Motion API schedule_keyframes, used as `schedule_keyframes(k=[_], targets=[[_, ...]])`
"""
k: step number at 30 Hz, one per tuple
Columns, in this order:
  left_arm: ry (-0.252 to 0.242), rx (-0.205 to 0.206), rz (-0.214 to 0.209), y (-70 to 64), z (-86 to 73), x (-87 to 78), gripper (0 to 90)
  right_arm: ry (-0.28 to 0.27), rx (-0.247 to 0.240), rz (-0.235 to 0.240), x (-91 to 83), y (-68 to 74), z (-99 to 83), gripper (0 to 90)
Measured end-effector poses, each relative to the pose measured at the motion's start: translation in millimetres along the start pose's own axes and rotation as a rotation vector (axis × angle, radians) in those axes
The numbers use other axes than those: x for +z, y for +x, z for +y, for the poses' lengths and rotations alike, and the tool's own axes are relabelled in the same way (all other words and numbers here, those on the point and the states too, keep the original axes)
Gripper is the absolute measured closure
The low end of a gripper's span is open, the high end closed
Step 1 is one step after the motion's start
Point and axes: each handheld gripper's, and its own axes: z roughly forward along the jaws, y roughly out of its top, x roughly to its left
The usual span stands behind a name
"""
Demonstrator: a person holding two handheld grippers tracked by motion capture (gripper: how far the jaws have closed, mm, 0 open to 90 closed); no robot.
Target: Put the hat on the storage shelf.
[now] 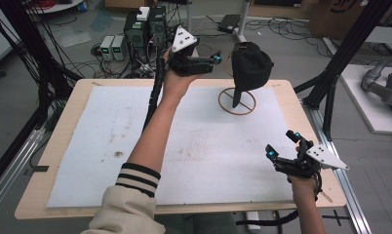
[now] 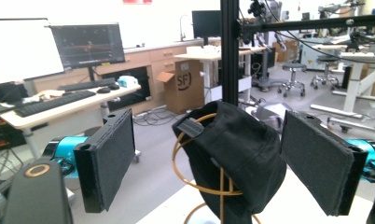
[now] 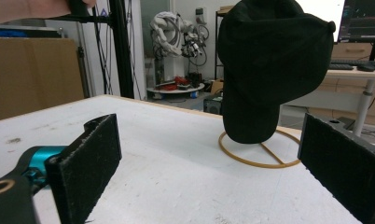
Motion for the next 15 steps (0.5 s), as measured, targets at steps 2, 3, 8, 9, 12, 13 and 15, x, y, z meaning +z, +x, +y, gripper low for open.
schedule_keyframes(k=[2,3,8,9,12,13,15], targets=[[-0.017,-0.006,0.005,2.6,0.5,-8.8,18.5,0.001,-0.004,0.001,0.3,0.7,0.5,5.5],[-0.02,-0.002,0.008,3.9,0.7,-13.1,18.5,0.001,-0.004,0.001,0.3,0.7,0.5,5.5],[-0.024,0.012,0.03,9.4,-0.4,-33.8,18.6,-0.002,-0.01,0.008,2.1,3.4,1.5,5.5],[-0.025,0.013,0.031,10.2,-0.6,-36.5,18.6,-0.001,-0.01,0.011,2.9,4.5,1.5,5.5],[-0.023,0.023,0.045,13.0,-1.5,-48.2,18.6,0.001,-0.013,0.015,4.6,6.4,1.4,5.5],[-0.02,0.027,0.047,14.0,-1.6,-52.4,18.6,0.005,-0.009,0.017,4.7,7.0,1.3,5.5],[-0.019,0.033,0.054,15.5,-2.2,-61.1,18.6,0.001,-0.016,0.015,5.7,7.3,1.5,5.5]])
